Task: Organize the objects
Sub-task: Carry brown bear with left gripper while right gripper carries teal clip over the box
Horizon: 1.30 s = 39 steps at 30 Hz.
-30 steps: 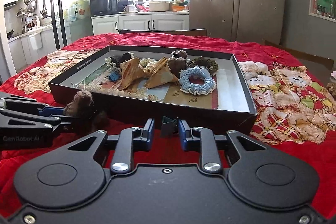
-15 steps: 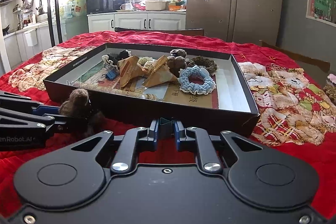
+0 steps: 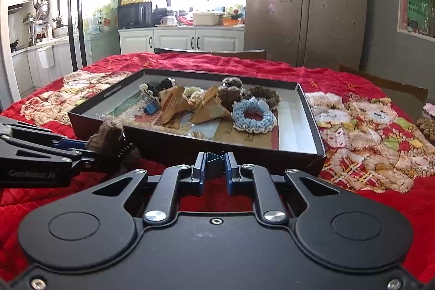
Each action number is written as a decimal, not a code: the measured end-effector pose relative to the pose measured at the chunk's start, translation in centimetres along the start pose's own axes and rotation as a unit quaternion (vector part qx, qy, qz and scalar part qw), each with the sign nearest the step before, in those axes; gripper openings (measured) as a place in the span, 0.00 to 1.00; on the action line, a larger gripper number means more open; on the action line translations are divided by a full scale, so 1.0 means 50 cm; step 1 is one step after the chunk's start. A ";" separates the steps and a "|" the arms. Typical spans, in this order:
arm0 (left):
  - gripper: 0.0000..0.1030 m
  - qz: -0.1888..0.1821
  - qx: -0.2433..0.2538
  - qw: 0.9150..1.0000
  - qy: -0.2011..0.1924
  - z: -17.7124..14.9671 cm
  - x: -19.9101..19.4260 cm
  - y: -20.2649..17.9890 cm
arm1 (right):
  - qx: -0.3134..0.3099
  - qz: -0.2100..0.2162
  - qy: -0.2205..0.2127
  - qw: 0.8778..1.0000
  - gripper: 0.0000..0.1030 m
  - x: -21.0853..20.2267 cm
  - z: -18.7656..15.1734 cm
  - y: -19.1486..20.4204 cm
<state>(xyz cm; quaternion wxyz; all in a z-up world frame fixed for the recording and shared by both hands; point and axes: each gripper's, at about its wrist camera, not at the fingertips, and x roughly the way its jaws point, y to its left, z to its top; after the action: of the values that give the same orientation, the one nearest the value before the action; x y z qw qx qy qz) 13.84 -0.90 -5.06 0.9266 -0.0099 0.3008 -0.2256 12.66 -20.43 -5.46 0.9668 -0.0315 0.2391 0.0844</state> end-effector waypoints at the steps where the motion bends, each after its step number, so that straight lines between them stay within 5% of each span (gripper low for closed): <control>1: 0.23 -0.001 0.000 1.000 -0.001 0.001 -0.002 -0.001 | 0.000 0.003 -0.003 1.000 0.13 -0.005 0.002 -0.001; 21: 0.23 0.027 -0.010 0.999 -0.043 0.076 -0.033 0.016 | 0.009 0.045 -0.045 0.998 0.13 -0.033 0.065 -0.025; 39: 0.23 0.076 -0.037 0.996 -0.023 0.129 0.044 0.075 | 0.011 0.045 -0.020 0.999 0.13 0.084 0.126 -0.041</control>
<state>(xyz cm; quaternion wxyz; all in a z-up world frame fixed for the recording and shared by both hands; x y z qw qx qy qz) 20.59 0.78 -1.57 0.9465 -0.0261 0.2878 -0.1434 19.55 -21.21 -1.81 0.9670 -0.0085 0.2214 0.1259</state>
